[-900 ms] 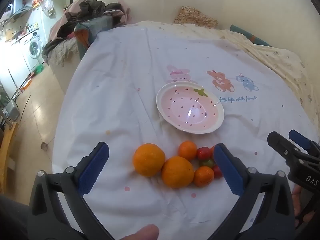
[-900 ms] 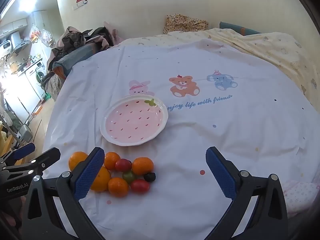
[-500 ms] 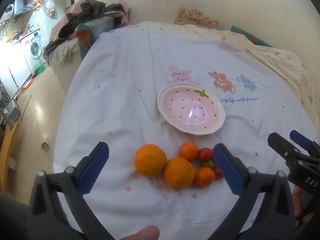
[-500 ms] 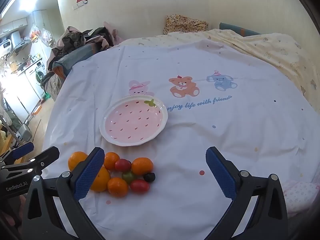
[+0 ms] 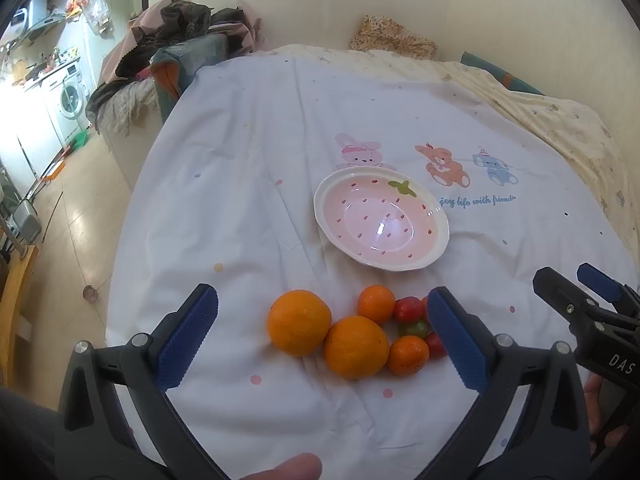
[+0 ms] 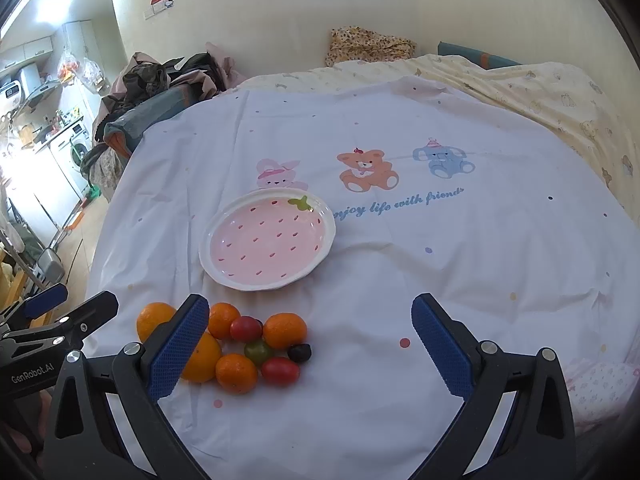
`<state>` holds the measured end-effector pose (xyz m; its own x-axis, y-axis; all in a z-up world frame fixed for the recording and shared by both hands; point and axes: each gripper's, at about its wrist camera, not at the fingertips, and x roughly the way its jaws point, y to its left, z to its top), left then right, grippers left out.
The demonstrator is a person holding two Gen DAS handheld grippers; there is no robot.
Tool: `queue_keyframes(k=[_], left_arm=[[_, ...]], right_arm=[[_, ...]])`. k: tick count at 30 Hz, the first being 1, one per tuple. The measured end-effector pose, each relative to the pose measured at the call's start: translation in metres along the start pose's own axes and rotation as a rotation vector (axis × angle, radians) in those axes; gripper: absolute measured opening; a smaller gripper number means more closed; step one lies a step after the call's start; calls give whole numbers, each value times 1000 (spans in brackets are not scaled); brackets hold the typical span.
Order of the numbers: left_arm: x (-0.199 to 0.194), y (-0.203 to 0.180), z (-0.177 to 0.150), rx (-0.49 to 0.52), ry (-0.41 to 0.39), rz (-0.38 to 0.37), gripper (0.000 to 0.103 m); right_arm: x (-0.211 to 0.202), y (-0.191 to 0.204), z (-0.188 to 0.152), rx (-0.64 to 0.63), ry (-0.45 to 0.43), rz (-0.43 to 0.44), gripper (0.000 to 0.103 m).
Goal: Organize fruits
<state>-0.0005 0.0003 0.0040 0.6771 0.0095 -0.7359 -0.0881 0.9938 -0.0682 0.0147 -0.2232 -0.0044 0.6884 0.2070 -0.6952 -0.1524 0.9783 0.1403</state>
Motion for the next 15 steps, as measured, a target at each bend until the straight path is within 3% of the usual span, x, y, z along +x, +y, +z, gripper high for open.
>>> queue_keyframes(k=[15], left_arm=[[0,1,0,-1,0,-2,103]], right_arm=[[-1,0,0,-2,-6,1,103]])
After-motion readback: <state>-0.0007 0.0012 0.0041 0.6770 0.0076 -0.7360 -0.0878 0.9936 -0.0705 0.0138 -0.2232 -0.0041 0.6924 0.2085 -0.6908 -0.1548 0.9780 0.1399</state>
